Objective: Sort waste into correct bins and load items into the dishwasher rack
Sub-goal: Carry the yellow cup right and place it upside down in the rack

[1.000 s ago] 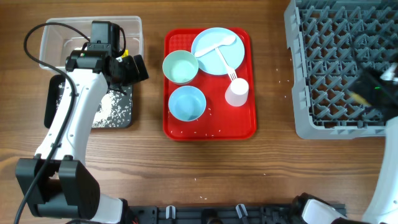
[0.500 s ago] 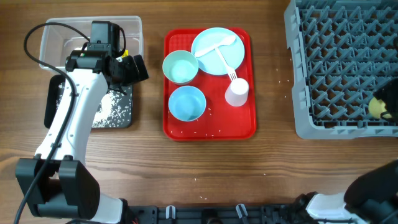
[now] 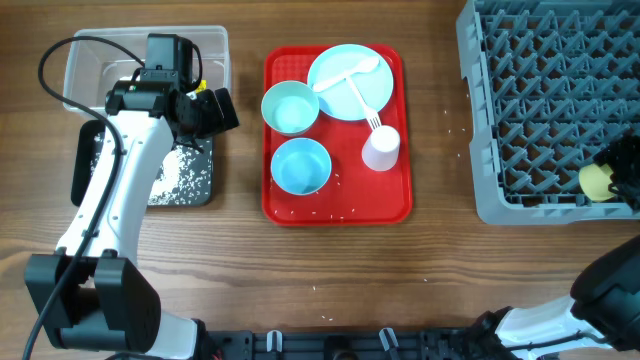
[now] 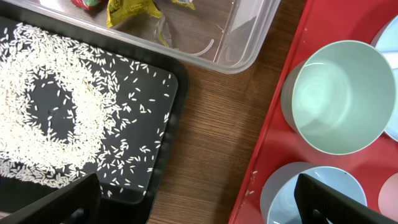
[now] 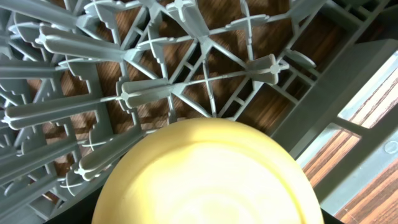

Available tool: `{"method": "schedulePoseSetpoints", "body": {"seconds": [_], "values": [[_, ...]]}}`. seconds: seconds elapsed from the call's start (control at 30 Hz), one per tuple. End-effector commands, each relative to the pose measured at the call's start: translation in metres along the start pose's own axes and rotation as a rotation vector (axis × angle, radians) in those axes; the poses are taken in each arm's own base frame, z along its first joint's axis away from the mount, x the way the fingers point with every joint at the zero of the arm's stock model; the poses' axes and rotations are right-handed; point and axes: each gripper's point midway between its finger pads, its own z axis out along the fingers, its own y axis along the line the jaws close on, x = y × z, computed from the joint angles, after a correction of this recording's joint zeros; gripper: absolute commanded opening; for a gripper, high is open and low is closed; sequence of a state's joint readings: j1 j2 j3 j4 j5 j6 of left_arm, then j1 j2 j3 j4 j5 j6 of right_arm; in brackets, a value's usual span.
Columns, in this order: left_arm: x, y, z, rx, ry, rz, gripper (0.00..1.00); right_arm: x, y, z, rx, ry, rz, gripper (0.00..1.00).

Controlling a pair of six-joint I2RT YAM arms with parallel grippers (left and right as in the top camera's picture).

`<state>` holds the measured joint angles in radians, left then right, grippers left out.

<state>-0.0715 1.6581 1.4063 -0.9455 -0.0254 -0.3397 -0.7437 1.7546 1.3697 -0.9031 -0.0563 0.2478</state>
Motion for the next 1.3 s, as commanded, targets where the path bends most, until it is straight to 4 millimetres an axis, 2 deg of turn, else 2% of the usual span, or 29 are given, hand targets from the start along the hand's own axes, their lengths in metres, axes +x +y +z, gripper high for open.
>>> {"method": "schedulePoseSetpoints", "body": {"seconds": [0.0,0.13,0.47,0.53,0.7,0.93,1.2,1.27], "values": [[0.000,0.002,0.004,-0.007,0.006,-0.017,1.00,-0.008,-0.007,0.000,0.012,-0.013,0.006,0.43],[0.000,0.002,0.004,-0.007,0.006,-0.017,1.00,-0.011,0.000,-0.007,-0.027,-0.032,0.002,0.41],[0.000,0.002,0.004,-0.007,0.006,-0.017,1.00,-0.022,0.003,-0.059,-0.045,-0.173,-0.007,0.40],[0.000,0.002,0.004,-0.007,0.006,-0.017,1.00,-0.024,-0.003,-0.065,-0.005,-0.198,-0.003,0.40],[0.000,0.002,0.004,-0.007,0.006,-0.017,1.00,-0.026,-0.016,-0.056,0.067,-0.191,0.007,0.40],[0.000,0.002,0.004,-0.007,0.006,-0.017,1.00,-0.026,-0.022,-0.026,0.103,-0.138,0.008,0.41],[0.000,0.002,0.004,-0.007,0.006,-0.017,1.00,-0.035,-0.014,-0.026,0.086,-0.176,-0.004,0.42],[0.000,0.002,0.004,-0.007,0.006,-0.017,1.00,-0.036,-0.009,-0.026,0.081,-0.180,-0.016,0.53]]}}
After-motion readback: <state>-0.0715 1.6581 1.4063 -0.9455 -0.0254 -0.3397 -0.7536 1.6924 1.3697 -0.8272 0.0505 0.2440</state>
